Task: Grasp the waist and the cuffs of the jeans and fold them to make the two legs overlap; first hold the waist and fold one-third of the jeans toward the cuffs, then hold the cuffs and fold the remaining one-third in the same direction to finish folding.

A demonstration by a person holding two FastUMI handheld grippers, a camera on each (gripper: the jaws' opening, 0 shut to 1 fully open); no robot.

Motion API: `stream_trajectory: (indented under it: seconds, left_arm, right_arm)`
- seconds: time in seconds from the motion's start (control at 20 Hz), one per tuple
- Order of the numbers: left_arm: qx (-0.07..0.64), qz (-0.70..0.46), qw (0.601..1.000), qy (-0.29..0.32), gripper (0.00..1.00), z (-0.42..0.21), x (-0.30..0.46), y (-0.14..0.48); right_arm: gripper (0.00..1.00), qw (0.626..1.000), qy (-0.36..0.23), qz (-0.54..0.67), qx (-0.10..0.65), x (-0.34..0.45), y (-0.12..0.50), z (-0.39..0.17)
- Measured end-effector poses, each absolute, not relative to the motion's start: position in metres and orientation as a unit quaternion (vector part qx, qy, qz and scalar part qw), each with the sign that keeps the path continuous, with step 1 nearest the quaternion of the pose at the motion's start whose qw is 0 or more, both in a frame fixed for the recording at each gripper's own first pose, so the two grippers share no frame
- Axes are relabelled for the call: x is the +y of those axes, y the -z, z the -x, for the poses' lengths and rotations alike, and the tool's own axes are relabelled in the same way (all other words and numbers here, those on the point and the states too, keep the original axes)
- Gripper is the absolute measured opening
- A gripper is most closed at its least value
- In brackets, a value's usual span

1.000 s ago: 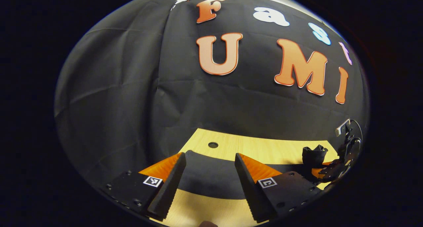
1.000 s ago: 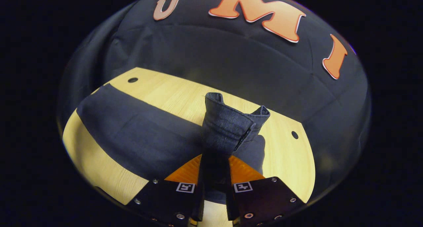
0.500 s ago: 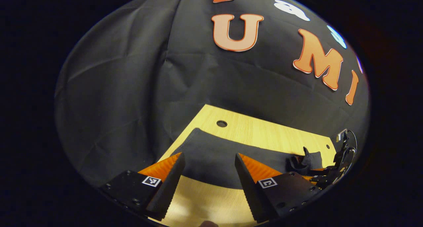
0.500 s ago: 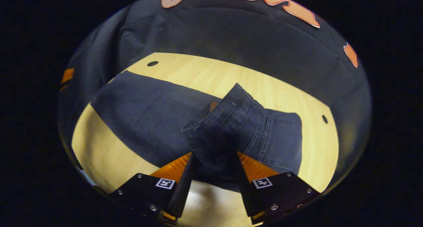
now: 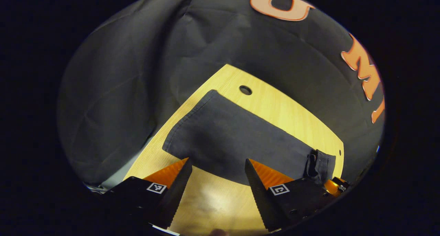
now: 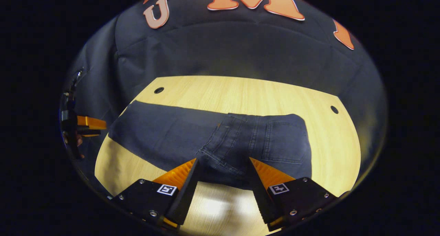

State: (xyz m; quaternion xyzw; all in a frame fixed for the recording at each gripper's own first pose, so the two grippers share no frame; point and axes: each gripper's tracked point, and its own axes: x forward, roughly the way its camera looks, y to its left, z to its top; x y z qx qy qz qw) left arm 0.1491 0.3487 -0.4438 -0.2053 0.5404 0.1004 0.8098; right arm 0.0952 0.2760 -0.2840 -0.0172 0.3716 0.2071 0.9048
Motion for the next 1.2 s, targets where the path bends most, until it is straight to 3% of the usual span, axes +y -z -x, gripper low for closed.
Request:
stream_trajectory:
  seconds: [0.1,0.2,0.35,0.4,0.45,0.7,0.75,0.85,1.0,1.2]
  left_arm:
    - [0.568,0.237,0.779,-0.123,0.97,-0.147,0.353,0.457]
    - [0.591,0.281,0.743,-0.143,0.93,-0.147,0.364,0.463]
    - [0.601,0.298,0.724,-0.161,0.94,-0.157,0.386,0.48]
    - [0.609,0.302,0.715,-0.164,0.99,-0.158,0.392,0.486]
    - [0.616,0.308,0.707,-0.163,0.94,-0.158,0.398,0.492]
    - [0.648,0.307,0.672,-0.185,0.94,-0.16,0.419,0.52]
    - [0.653,0.298,0.671,-0.188,0.99,-0.16,0.421,0.521]
    - [0.665,0.27,0.67,-0.19,0.92,-0.162,0.418,0.524]
    - [0.693,0.195,0.668,-0.188,0.93,-0.165,0.41,0.528]
    - [0.68,0.133,0.704,-0.157,0.92,-0.177,0.409,0.523]
  right_arm:
    - [0.82,0.915,-0.187,0.012,0.358,0.266,0.272,-0.095]
    - [0.83,0.923,-0.168,0.001,0.347,0.253,0.259,-0.092]
    - [0.82,0.932,-0.137,-0.009,0.335,0.228,0.25,-0.085]
    - [0.82,0.934,-0.128,-0.008,0.333,0.221,0.249,-0.082]
    - [0.82,0.935,-0.122,-0.009,0.333,0.215,0.249,-0.079]
    - [0.82,0.935,-0.096,-0.021,0.34,0.198,0.256,-0.063]
    - [0.82,0.934,-0.094,-0.025,0.343,0.199,0.257,-0.062]
    - [0.82,0.933,-0.087,-0.034,0.348,0.198,0.261,-0.058]
    - [0.82,0.932,-0.085,-0.046,0.35,0.199,0.263,-0.056]
    - [0.82,0.932,-0.09,-0.045,0.348,0.196,0.259,-0.058]
